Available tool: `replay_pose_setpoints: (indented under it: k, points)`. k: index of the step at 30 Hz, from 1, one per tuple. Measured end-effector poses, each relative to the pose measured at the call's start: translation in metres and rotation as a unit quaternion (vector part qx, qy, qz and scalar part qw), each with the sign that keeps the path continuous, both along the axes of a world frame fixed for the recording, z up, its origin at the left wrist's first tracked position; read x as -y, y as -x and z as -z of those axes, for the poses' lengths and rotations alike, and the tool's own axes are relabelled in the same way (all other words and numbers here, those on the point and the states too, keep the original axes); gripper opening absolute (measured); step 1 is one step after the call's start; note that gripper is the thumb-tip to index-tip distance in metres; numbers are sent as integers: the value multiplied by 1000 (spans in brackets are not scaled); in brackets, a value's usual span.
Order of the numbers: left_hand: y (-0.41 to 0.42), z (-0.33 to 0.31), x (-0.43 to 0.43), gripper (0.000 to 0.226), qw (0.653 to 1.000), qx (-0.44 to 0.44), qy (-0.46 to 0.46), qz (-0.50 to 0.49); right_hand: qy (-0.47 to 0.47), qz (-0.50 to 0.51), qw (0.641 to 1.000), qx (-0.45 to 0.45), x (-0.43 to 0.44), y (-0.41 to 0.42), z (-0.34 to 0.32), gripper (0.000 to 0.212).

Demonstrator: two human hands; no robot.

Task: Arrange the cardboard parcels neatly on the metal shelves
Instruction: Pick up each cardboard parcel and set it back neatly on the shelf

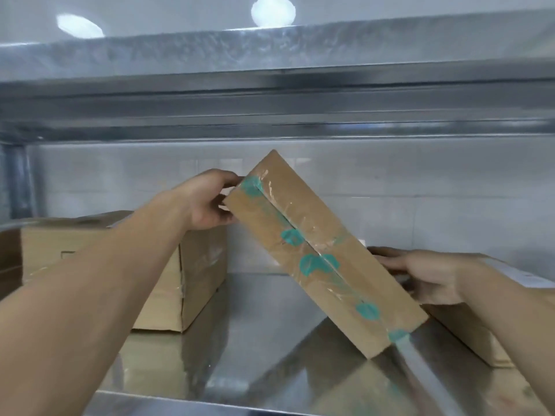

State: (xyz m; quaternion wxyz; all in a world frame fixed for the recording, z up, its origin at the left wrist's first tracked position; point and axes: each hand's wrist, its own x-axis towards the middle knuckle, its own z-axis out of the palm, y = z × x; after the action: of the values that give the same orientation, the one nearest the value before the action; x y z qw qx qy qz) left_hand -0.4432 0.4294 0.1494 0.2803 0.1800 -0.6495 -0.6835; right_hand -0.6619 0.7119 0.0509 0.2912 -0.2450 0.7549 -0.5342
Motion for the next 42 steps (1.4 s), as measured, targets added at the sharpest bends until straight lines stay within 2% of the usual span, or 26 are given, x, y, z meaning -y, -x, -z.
replay_pose_setpoints:
  k: [4,10,14,16,19,20,22,23,26,28,31,35,39,42]
  points:
    - [5,-30,-15,26,997,-11,77,-10,-24,-21,999,-13,16,-14,1,43]
    - [15,-56,-33,11,994,6,108,23,19,-37,999,24,35,-24,-2,51]
    - [22,-59,-45,14,990,58,122,43,62,-3,998,-32,39,-35,-44,60]
    - [28,-60,-50,31,986,78,133,55,99,17,994,-52,39,-41,-79,71]
    - [36,-60,-55,76,985,111,105,80,121,44,990,-57,38,-53,-130,83]
    - [38,-59,-58,79,984,117,101,91,111,41,991,-57,37,-57,-144,86]
    - [39,-61,-66,66,981,121,107,104,86,26,994,-58,36,-62,-163,90]
    - [40,-61,-68,60,981,122,110,107,71,20,995,-64,36,-63,-168,87]
    - [40,-63,-72,55,979,124,125,108,37,8,994,-99,35,-66,-175,59]
    - [41,-64,-74,46,977,127,136,108,26,-4,993,-118,33,-67,-175,47]
    - [46,-66,-79,31,974,131,152,107,23,-6,991,-130,29,-66,-175,43]
    - [52,-68,-83,24,970,138,169,109,19,-6,990,-139,27,-65,-175,39]
    - [54,-68,-82,27,968,140,177,110,17,-2,989,-147,27,-67,-175,32]
    - [57,-68,-82,39,967,135,180,115,12,-3,988,-152,27,-67,-175,26]
